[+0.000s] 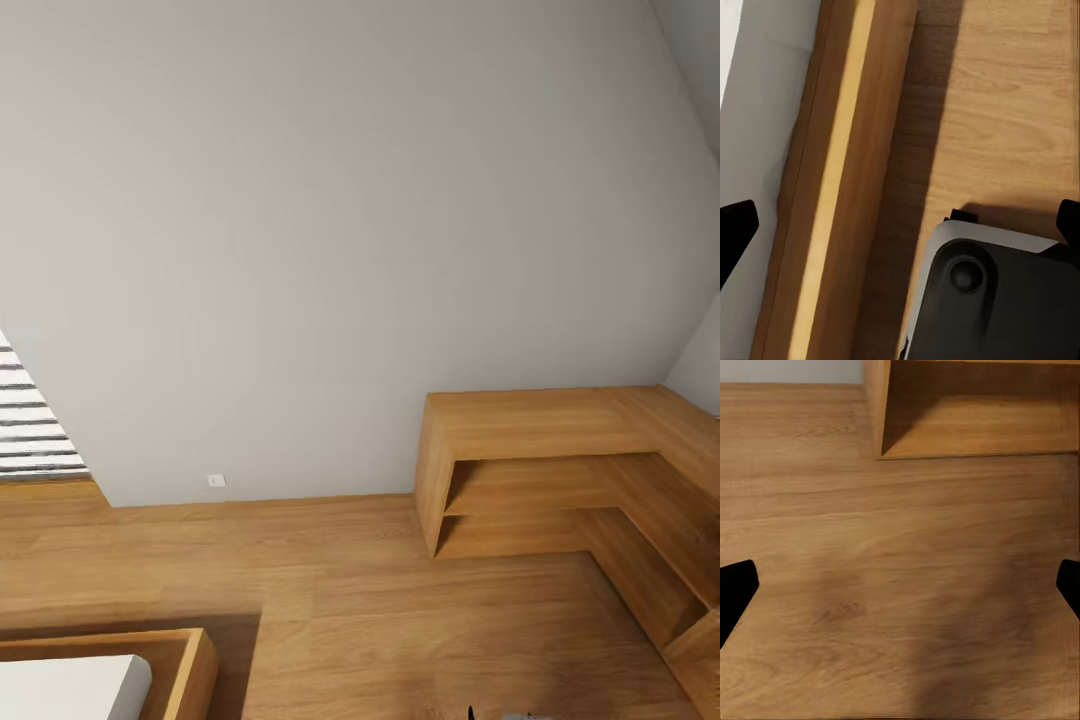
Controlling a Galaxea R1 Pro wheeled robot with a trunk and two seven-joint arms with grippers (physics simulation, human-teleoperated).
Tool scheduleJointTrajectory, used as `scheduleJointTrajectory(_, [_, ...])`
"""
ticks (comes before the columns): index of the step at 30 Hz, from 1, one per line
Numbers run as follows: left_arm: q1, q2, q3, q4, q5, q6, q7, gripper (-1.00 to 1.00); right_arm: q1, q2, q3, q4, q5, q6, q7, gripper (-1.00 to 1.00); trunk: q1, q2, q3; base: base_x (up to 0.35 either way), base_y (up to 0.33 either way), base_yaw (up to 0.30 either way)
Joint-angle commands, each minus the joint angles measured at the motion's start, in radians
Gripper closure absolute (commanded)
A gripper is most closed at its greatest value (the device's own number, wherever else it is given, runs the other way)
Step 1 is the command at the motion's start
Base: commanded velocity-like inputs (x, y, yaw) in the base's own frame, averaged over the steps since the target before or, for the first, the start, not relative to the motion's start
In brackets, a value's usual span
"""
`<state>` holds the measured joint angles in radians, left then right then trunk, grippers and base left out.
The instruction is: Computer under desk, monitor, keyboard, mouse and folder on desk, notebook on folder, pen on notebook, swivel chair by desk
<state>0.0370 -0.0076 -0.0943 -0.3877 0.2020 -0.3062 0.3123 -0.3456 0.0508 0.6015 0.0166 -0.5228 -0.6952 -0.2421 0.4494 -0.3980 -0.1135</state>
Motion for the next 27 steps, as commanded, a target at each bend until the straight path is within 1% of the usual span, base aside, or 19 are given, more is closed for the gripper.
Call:
scheduleJointTrajectory(1, [0.000,0.001,-0.009,-0.002,0.010,-0.002,0.007,-1.00,-0.001,-0.002,0.006,0.001,0.001,0.000,0.010,-1.00,0.001,-0.002,-0.002,0.000,0.000,-0.256])
scheduleJointTrajectory(2, [0.000,0.001,-0.009,-0.002,0.010,-0.002,0.007,-1.00,-0.001,-0.005,0.004,0.001,0.003,0.001,0.026,-1.00,0.001,-0.002,-0.002,0.000,0.000,-0.264])
scheduleJointTrajectory(3, [0.000,0.000,-0.008,-0.002,0.010,-0.002,0.007,-1.00,-0.001,-0.010,0.002,-0.012,0.008,0.003,0.077,-1.00,0.001,-0.002,-0.002,0.000,0.000,-0.291])
scheduleJointTrajectory(7, [0.000,-0.001,-0.007,-0.002,0.010,-0.002,0.007,-1.00,-0.001,-0.014,0.002,-0.048,0.014,-0.003,0.091,-1.00,0.001,-0.002,-0.002,0.008,0.000,-0.296])
scheduleJointTrajectory(9, [0.000,-0.001,-0.008,-0.002,0.010,-0.002,0.007,-1.00,-0.001,-0.020,0.001,-0.055,0.014,-0.009,0.093,-1.00,0.001,-0.002,-0.001,0.130,0.000,-0.299])
scheduleJointTrajectory(12, [0.001,-0.001,-0.008,-0.002,0.010,-0.001,0.007,-1.00,-0.001,-0.045,0.002,-0.058,0.013,-0.024,0.095,-1.00,0.001,-0.002,0.000,0.232,0.000,-0.299])
scheduleJointTrajectory(13, [0.001,-0.002,-0.008,-0.002,0.009,0.001,0.007,-1.00,-0.001,-0.061,0.004,-0.059,0.014,-0.030,0.096,-1.00,0.001,-0.002,0.000,0.276,0.000,-0.300])
scheduleJointTrajectory(15, [0.000,-0.003,-0.009,-0.001,0.009,0.004,0.007,-1.00,-0.001,-0.077,0.004,-0.059,0.014,-0.035,0.096,-1.00,0.001,-0.002,0.001,0.291,0.000,-0.300])
scheduleJointTrajectory(17, [0.000,-0.003,-0.009,0.001,0.009,0.005,0.006,-1.00,-0.001,-0.085,0.004,-0.062,0.014,-0.038,0.096,-1.00,0.001,-0.002,0.002,0.306,0.000,-0.300])
scheduleJointTrajectory(22, [0.000,-0.002,-0.010,0.009,0.008,0.007,0.006,-1.00,-0.001,-0.089,0.005,-0.062,0.014,-0.041,0.096,-1.00,0.001,-0.002,0.004,0.315,0.000,-0.300])
scheduleJointTrajectory(27, [0.000,-0.003,-0.010,0.012,0.008,0.006,0.006,-1.00,-0.001,-0.084,0.007,-0.061,0.016,-0.041,0.096,-1.00,0.001,-0.002,0.006,0.317,0.000,-0.300])
